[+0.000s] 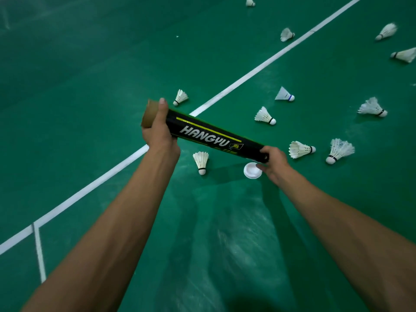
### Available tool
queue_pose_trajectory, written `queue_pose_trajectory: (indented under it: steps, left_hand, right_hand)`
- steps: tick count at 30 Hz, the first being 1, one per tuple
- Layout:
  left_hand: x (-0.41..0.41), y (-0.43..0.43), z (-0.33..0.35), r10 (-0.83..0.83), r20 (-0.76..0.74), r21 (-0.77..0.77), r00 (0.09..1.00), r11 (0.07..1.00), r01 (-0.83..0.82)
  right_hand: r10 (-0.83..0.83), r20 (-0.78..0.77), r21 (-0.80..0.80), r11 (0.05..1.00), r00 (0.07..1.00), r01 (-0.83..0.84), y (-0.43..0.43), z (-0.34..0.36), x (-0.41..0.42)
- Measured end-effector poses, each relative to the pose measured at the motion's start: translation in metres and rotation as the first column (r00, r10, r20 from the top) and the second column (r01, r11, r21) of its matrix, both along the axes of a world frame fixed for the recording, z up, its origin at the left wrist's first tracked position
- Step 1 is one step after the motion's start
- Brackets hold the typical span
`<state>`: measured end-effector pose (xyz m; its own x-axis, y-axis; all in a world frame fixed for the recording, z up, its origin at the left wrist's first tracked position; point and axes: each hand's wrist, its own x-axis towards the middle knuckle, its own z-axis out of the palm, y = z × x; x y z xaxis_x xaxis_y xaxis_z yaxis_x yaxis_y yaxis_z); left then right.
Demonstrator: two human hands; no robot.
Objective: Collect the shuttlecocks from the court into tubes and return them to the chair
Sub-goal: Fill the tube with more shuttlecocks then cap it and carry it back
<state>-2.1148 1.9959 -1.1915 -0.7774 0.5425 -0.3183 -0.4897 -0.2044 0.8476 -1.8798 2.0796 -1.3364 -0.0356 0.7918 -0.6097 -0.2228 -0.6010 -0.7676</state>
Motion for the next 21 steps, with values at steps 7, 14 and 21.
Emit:
queue_pose_trajectory:
  steps: [7,14,21]
  left_hand:
    - [-0.012,-0.020,-0.014,0.017,0.120,0.006,0.993,1.000,-0.018]
    - [-0.014,-0.022,-0.032,-0.050,0.241,0.032,0.969,0.999,0.044]
    - [-0.024,-0.024,-0.052,-0.074,0.302,0.031,0.951,0.997,0.068]
  right_hand:
    - [-0.034,0.045,0.086,0.996,0.998,0.030,-0.012,0.029,0.006]
    - [-0.202,-0.128,0.127,0.967,0.971,0.219,-0.020,0.064,-0.001]
    - [-0.343,-0.056,0.219,0.912,0.938,0.347,-0.030,0.063,-0.009]
